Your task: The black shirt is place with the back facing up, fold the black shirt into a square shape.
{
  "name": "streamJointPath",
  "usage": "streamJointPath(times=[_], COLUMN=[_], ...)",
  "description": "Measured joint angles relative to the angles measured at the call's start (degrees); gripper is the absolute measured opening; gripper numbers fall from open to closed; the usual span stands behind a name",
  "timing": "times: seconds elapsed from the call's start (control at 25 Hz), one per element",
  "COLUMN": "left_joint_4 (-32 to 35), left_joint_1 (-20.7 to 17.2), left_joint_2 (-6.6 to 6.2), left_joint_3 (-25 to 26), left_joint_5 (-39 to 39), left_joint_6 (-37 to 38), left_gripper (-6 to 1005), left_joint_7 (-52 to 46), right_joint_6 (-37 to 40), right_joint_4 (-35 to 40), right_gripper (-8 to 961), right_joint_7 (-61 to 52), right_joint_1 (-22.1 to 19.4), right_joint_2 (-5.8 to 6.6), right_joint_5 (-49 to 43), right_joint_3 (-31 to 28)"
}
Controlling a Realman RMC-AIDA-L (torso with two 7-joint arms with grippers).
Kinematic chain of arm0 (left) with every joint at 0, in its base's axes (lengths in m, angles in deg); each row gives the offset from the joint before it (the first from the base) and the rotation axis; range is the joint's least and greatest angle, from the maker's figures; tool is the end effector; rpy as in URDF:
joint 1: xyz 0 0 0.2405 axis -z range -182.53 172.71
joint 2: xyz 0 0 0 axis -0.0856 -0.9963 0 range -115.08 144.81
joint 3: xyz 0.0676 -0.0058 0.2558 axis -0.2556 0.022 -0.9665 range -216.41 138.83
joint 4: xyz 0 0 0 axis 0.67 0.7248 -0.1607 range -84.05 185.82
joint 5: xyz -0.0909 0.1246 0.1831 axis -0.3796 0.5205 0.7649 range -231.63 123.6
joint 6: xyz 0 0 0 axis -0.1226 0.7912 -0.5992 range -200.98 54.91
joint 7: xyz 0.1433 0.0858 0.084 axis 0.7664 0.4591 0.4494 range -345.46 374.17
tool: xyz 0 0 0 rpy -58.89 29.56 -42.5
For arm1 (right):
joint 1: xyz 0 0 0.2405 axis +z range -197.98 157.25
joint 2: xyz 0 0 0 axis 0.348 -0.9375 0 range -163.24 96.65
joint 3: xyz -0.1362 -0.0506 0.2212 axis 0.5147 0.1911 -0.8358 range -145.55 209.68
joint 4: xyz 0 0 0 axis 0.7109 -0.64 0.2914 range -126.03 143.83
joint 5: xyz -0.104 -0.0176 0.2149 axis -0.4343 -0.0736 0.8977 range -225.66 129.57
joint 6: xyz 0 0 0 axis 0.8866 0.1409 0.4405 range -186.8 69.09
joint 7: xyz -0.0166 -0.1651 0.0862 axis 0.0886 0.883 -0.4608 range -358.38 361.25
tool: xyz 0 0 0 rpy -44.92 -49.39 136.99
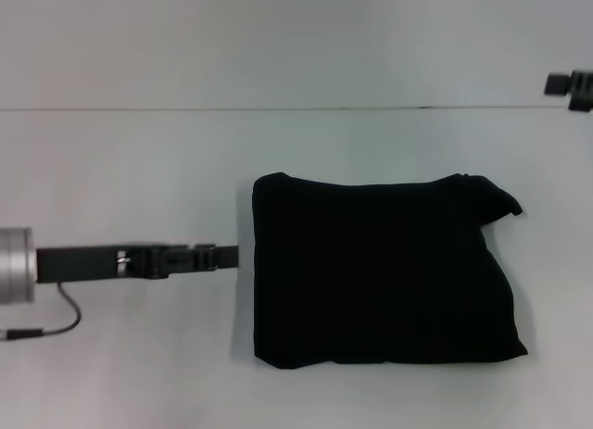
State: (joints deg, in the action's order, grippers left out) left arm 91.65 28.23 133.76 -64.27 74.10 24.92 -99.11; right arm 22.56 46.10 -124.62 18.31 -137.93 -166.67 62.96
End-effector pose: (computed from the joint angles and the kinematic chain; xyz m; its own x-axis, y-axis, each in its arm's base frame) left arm -0.2769 0.3649 -0.0147 0.4159 0.7856 0.4582 0.8279 -0.5355 0.1668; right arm 0.2840 0.4656 0.1013 0.3350 -0.6981 -0.6328 -0.9200 -0.3874 -0.0597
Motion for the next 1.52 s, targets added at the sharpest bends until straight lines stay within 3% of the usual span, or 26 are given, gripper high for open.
streamJointPath(times=[0.28,0.44,0.6,0.76,1.04,1.2,1.4,1.52], left_joint_4=[-1.47,-2.17,-2.43,-2.17,-2.08,-2.03,-2.83,-4.71], left_joint_1=[4.48,5.75,7.19,8.07,8.78,8.45,7.30,6.98], left_joint_2=[0.48,1.29,2.62,2.69,2.37,3.11,5.10,5.24], left_joint_3=[-1.79,-2.50,-4.12,-9.35,-10.40,-10.46,-10.19,-10.28], left_joint_5=[-0.21,-0.36,-0.58,-0.58,-0.61,-0.83,-2.57,-4.03], left_joint_6=[-1.28,-4.88,-8.15,-9.11,-11.17,-12.47,-14.33,-14.62], left_gripper=[732,814,895,937,937,937,936,936], left_joint_7=[18.42,22.82,23.02,21.57,16.85,17.76,24.81,27.11], right_joint_6=[0.79,1.50,1.62,1.88,2.16,3.42,3.83,3.52], right_joint_4=[2.66,2.56,2.20,1.15,0.51,0.39,-0.52,-1.57], right_gripper=[862,800,784,784,785,785,786,786], right_joint_7=[25.34,34.76,38.68,38.95,38.91,38.81,39.55,40.12], right_joint_1=[-7.63,-11.27,-12.86,-12.69,-12.19,-12.10,-11.85,-11.63], right_joint_2=[-6.90,-10.75,-13.47,-14.04,-13.90,-14.02,-14.11,-14.18], right_joint_5=[2.49,2.98,1.50,-0.91,-1.00,-0.88,-0.52,-0.45], right_joint_3=[-0.68,-1.42,-0.51,-0.30,-0.16,-0.21,-0.84,-1.02])
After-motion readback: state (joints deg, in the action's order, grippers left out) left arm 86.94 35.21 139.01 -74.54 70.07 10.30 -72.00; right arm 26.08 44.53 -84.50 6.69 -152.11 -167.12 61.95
